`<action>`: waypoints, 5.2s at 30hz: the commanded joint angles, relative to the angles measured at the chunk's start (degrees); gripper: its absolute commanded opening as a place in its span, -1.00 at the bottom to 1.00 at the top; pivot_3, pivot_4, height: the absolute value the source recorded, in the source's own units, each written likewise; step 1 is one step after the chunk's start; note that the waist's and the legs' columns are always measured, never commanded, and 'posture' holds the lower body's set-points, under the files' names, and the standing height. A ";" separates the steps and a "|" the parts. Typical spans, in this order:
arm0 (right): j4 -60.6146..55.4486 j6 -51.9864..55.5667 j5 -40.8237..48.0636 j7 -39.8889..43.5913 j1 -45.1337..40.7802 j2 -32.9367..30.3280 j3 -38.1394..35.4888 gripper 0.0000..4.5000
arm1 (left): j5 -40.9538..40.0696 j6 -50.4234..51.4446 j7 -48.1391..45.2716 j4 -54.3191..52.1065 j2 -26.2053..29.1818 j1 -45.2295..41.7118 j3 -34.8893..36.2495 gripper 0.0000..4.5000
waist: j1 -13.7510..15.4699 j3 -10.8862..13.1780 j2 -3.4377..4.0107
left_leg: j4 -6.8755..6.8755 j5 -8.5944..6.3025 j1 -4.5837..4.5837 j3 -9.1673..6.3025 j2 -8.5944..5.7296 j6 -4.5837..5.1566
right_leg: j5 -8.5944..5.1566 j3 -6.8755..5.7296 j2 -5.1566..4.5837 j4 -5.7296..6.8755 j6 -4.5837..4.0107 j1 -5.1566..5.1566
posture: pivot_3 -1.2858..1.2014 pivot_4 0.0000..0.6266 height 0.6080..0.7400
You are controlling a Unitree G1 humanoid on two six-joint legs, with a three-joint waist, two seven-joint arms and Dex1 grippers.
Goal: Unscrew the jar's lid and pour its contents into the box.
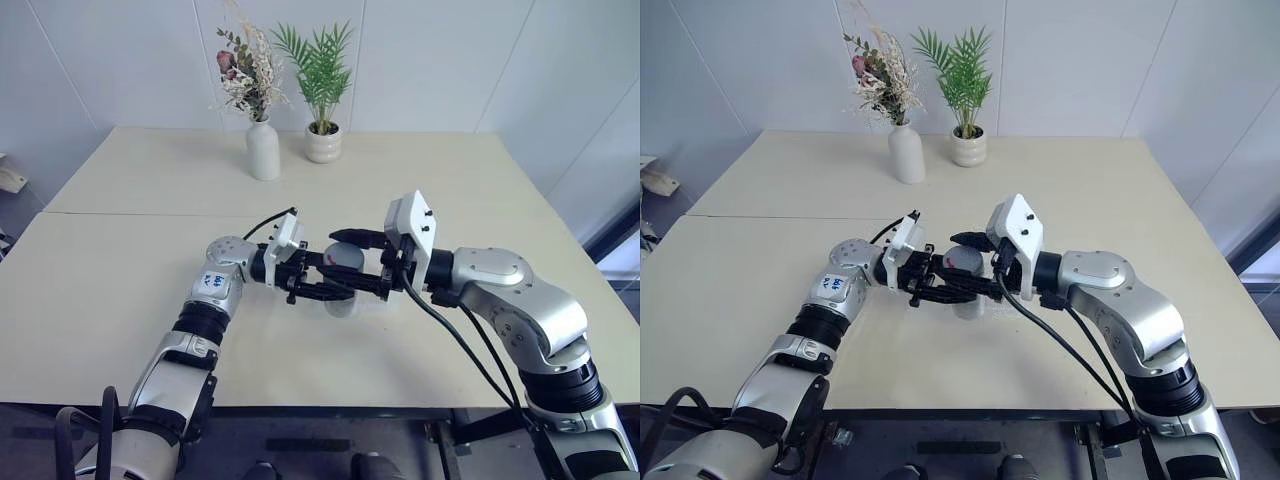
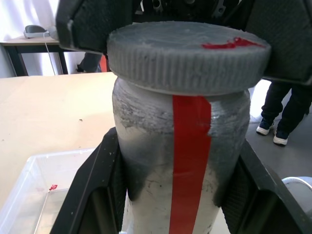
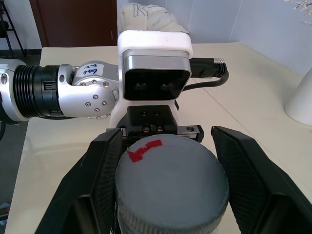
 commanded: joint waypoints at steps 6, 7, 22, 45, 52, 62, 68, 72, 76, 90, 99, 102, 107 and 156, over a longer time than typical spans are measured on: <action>-1.13 -0.51 0.24 -0.15 -1.11 -0.31 -1.90 0.14 | -1.00 -0.24 -4.72 -1.90 0.31 0.26 -0.03 -0.09 | -0.03 0.00 0.00 | 0.00 0.00 0.00 0.00 0.00 0.00 | 0.00 0.00 0.00 0.01 0.00 0.00 | 0.03 -0.52 1.00; -1.19 -0.42 0.40 -0.09 -1.19 -0.38 -2.04 0.14 | -0.97 -0.30 -4.78 -1.74 0.34 0.29 -0.03 -0.09 | -0.02 0.00 0.00 | 0.00 0.00 0.00 0.00 0.00 0.00 | 0.00 0.00 0.00 0.01 0.00 0.00 | 0.03 -0.52 1.00; -0.76 -0.82 2.90 5.00 -2.41 -3.44 -3.26 0.14 | -1.18 -0.56 -6.09 1.29 0.95 -0.39 -0.02 -0.09 | 0.00 0.00 0.00 | 0.00 0.00 0.00 0.00 0.00 0.00 | 0.00 0.00 0.00 0.00 0.00 0.00 | 0.03 -0.52 1.00; 2.64 -2.47 3.35 10.11 -6.47 -4.06 -4.55 0.14 | -4.46 -0.86 -6.46 3.21 2.10 -0.92 -3.63 -0.09 | -0.03 0.00 0.00 | 0.02 0.00 0.00 0.00 0.00 0.00 | 0.00 0.00 0.00 0.02 0.00 0.00 | 0.03 -0.52 1.00; 3.74 -2.96 3.35 11.33 -7.88 -3.82 -4.90 0.14 | -5.48 -0.74 -6.46 2.89 2.78 -0.73 -4.72 -0.09 | -0.03 0.00 0.00 | 0.01 0.00 0.00 0.00 0.01 0.00 | 0.00 0.00 0.00 0.01 0.00 0.00 | 0.03 -0.52 1.00; 5.15 -3.49 3.34 12.49 -9.56 -3.54 -5.22 0.14 | -6.62 -0.92 -6.46 2.46 3.81 -0.37 -6.37 -0.09 | -0.03 0.00 0.00 | 0.02 0.00 0.00 0.00 0.00 0.00 | 0.00 0.00 0.00 0.01 0.00 0.00 | 0.03 -0.52 1.00; 6.37 -3.76 3.45 12.78 -10.76 -2.97 -5.73 0.14 | -6.95 -1.26 -6.46 2.74 3.72 -0.37 -6.98 -0.09 | -0.03 0.00 0.00 | 0.01 0.00 0.00 0.00 0.00 0.00 | 0.00 0.00 0.00 0.01 0.00 0.00 | 0.03 -0.52 1.00; 6.87 -3.95 3.60 12.77 -11.19 -2.60 -6.10 0.14 | -7.13 -1.37 -6.46 2.85 3.61 -0.43 -7.32 -0.09 | -0.04 0.00 0.00 | 0.01 0.00 0.00 0.00 0.00 0.00 | 0.00 0.00 0.00 0.00 0.00 0.00 | 0.03 -0.52 1.00; 7.06 -4.05 3.80 12.68 -11.44 -2.31 -6.39 0.14 | -7.22 -1.44 -6.46 2.98 3.41 -0.55 -7.47 -0.09 | -0.04 0.00 0.01 | 0.01 0.00 0.00 0.00 0.00 0.00 | 0.00 0.00 0.00 0.01 0.00 0.00 | 0.03 -0.52 1.00; 9.39 -5.45 4.59 13.14 -13.37 -2.24 -7.25 0.14 | -7.66 -1.87 -6.46 3.91 3.28 -1.04 -8.89 -0.09 | -0.06 0.00 0.01 | 0.01 0.00 0.00 0.00 0.00 0.00 | 0.00 0.00 0.00 0.01 0.00 -0.01 | 0.03 -0.52 1.00; 10.73 -6.17 4.98 14.95 -14.42 -2.55 -7.58 0.14 | -8.24 -2.05 -6.46 4.53 3.25 -1.37 -10.23 -0.09 | -0.06 0.01 0.01 | 0.01 0.00 -0.01 0.00 0.00 0.00 | 0.00 0.00 0.00 0.00 0.00 -0.02 | 0.03 -0.52 1.00; 11.62 -6.82 4.89 15.51 -15.20 -2.36 -7.68 0.14 | -8.61 -2.00 -6.46 4.58 3.17 -1.37 -10.76 -0.09 | -0.08 0.01 0.01 | 0.01 0.00 -0.01 0.00 0.00 0.00 | 0.00 0.00 0.00 0.01 0.00 -0.02 | 0.03 -0.52 1.00; 12.72 -7.88 4.88 16.44 -15.99 -2.09 -7.72 0.14 | -9.68 -1.57 -6.46 4.10 3.15 -1.21 -11.98 -0.09 | -0.07 0.01 0.01 | 0.01 0.00 -0.01 0.00 0.00 0.00 | 0.00 0.00 0.00 0.01 0.00 -0.03 | 0.03 -0.52 1.00; 21.93 -12.30 1.44 22.71 -23.73 -0.54 -7.79 0.14 | -13.90 -4.35 -6.46 4.42 4.81 -1.48 -21.17 -0.09 | -0.14 0.03 0.04 | 0.02 0.00 -0.10 0.01 0.00 -0.01 | 0.00 0.00 0.00 0.04 0.01 -0.13 | 0.03 -0.52 1.00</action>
